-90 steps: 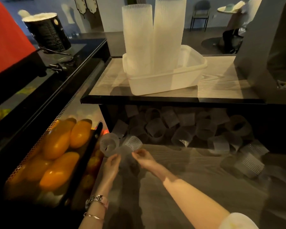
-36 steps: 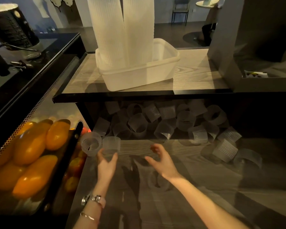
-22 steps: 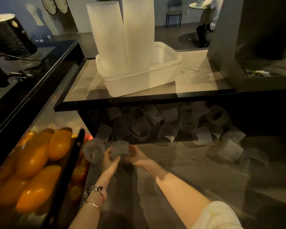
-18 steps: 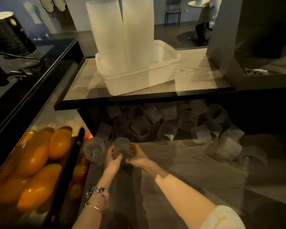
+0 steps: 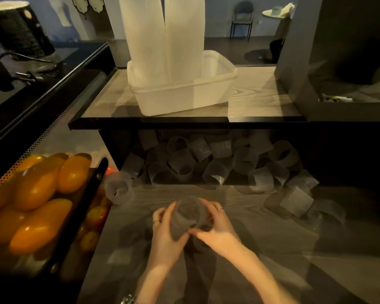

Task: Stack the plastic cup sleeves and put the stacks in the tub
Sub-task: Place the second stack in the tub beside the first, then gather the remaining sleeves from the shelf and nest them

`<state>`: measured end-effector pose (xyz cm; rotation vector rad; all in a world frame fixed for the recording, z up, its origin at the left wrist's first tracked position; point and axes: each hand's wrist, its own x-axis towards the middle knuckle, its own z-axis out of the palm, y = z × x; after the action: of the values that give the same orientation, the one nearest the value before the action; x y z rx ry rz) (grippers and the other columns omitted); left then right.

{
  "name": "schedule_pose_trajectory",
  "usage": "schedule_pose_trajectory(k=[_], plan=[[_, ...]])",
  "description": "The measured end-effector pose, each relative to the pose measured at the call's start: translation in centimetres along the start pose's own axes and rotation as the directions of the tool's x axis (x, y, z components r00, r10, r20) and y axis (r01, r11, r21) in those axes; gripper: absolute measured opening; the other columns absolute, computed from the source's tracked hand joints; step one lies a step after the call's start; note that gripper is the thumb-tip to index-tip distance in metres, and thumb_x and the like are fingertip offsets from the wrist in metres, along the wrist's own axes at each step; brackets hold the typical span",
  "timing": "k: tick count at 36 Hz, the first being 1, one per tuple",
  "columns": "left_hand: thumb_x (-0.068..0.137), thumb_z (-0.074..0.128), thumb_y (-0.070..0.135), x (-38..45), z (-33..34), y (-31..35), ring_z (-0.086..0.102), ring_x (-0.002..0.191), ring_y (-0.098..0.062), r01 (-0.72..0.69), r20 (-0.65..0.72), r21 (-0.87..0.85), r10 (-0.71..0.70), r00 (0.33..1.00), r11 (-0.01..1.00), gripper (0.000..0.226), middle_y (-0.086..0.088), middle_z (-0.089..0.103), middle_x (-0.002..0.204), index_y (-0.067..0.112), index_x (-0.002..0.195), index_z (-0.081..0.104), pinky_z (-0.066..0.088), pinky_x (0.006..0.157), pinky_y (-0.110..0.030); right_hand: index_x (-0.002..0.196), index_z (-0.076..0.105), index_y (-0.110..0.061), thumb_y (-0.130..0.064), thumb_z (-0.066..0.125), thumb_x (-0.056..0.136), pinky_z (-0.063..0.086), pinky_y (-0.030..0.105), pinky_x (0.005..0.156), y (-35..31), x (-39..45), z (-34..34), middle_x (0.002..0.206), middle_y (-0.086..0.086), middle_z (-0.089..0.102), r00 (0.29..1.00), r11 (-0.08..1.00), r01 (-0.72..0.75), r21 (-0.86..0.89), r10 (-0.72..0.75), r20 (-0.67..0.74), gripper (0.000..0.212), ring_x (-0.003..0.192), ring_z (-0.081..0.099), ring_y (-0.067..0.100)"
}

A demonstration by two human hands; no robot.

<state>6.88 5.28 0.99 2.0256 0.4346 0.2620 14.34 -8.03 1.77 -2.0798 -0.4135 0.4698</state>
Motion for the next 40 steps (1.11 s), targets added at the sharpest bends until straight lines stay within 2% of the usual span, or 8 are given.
schedule_pose_trajectory(k=[4,10,15,21,25,30,36,40], plan=[[0.068,0.079,0.009,-0.6,0.9,-0.3,0.039,0.119,0.000,-0.042,0.075,-0.023,0.044,0.996,0.999,0.070,0.023,0.038,0.124,0.043,0.113,0.037,0.025,0.092,0.001,0.137,0.039,-0.032,-0.034,0.075,0.072,0.030,0.015,0.100,1.6,-2.0,-0.8,0.127,-0.012,0.037,1.000,0.998,0.015,-0.069,-0.016,-0.009,0.074,0.121,0.037,0.005],[0.071,0.076,0.016,-1.6,3.3,-1.7,0.040,0.117,0.006,0.013,0.126,0.008,-0.014,0.992,1.000,0.070,0.034,0.041,0.118,0.048,0.118,0.035,0.025,0.092,0.003,0.134,0.044,-0.025,-0.027,0.076,0.070,0.029,0.013,0.100,3.6,-3.2,-1.1,0.130,-0.009,0.041,0.998,0.994,-0.032,-0.104,0.027,-0.050,0.071,0.124,0.039,0.007],[0.074,0.073,0.005,-1.9,4.7,-2.5,0.048,0.123,-0.008,0.139,0.157,-0.132,-0.118,0.980,0.981,0.067,0.008,0.054,0.128,0.037,0.124,0.041,0.039,0.106,-0.039,0.136,0.041,-0.027,-0.033,0.075,0.073,0.034,0.022,0.102,4.5,-2.7,-0.4,0.132,-0.010,0.041,0.996,0.990,-0.077,-0.122,0.072,-0.045,0.072,0.124,0.042,0.009],[0.072,0.076,0.008,-2.2,5.3,-3.5,0.049,0.124,-0.013,0.147,0.108,-0.186,-0.129,0.986,0.972,0.074,0.003,0.054,0.131,0.020,0.135,0.040,0.040,0.105,-0.046,0.129,0.042,-0.034,-0.032,0.080,0.066,0.042,0.025,0.095,4.9,-2.2,-0.2,0.121,-0.018,0.042,0.997,0.994,-0.070,-0.078,0.067,-0.045,0.074,0.112,0.047,0.005],[0.070,0.077,0.004,-2.6,6.0,-3.7,0.048,0.125,-0.017,0.124,0.095,-0.157,-0.110,0.989,0.980,0.075,-0.001,0.053,0.132,0.019,0.134,0.041,0.039,0.105,-0.047,0.122,0.045,-0.036,-0.028,0.081,0.062,0.038,0.018,0.090,6.0,-2.8,-0.1,0.110,-0.024,0.043,0.995,0.998,-0.066,-0.012,0.065,-0.080,0.071,0.107,0.047,0.000],[0.070,0.076,0.008,-2.8,6.7,-4.0,0.047,0.125,-0.011,0.114,0.132,-0.019,-0.110,0.985,0.993,0.077,0.004,0.052,0.133,0.022,0.136,0.039,0.039,0.105,-0.039,0.123,0.046,-0.028,-0.021,0.083,0.064,0.041,0.026,0.101,7.9,-3.4,0.7,0.118,-0.014,0.050,0.991,0.991,-0.104,0.080,0.110,-0.077,0.070,0.115,0.050,0.005],[0.070,0.075,0.007,-2.4,7.1,-4.1,0.047,0.123,-0.019,0.097,0.176,0.051,-0.105,0.979,0.994,0.073,-0.004,0.052,0.131,0.009,0.134,0.041,0.038,0.105,-0.037,0.120,0.051,-0.024,-0.021,0.086,0.059,0.045,0.032,0.099,9.2,-3.2,0.9,0.117,-0.005,0.056,0.989,0.993,-0.089,0.083,0.098,-0.112,0.071,0.111,0.055,0.011],[0.069,0.077,0.018,-1.8,6.7,-3.7,0.047,0.117,-0.007,0.039,0.211,0.089,-0.057,0.976,0.995,0.067,0.012,0.052,0.123,0.031,0.123,0.040,0.037,0.098,-0.019,0.115,0.049,-0.034,-0.025,0.088,0.056,0.044,0.022,0.095,9.1,-2.8,0.6,0.113,-0.014,0.053,0.991,0.991,-0.084,0.105,0.094,-0.092,0.071,0.109,0.054,0.005]])
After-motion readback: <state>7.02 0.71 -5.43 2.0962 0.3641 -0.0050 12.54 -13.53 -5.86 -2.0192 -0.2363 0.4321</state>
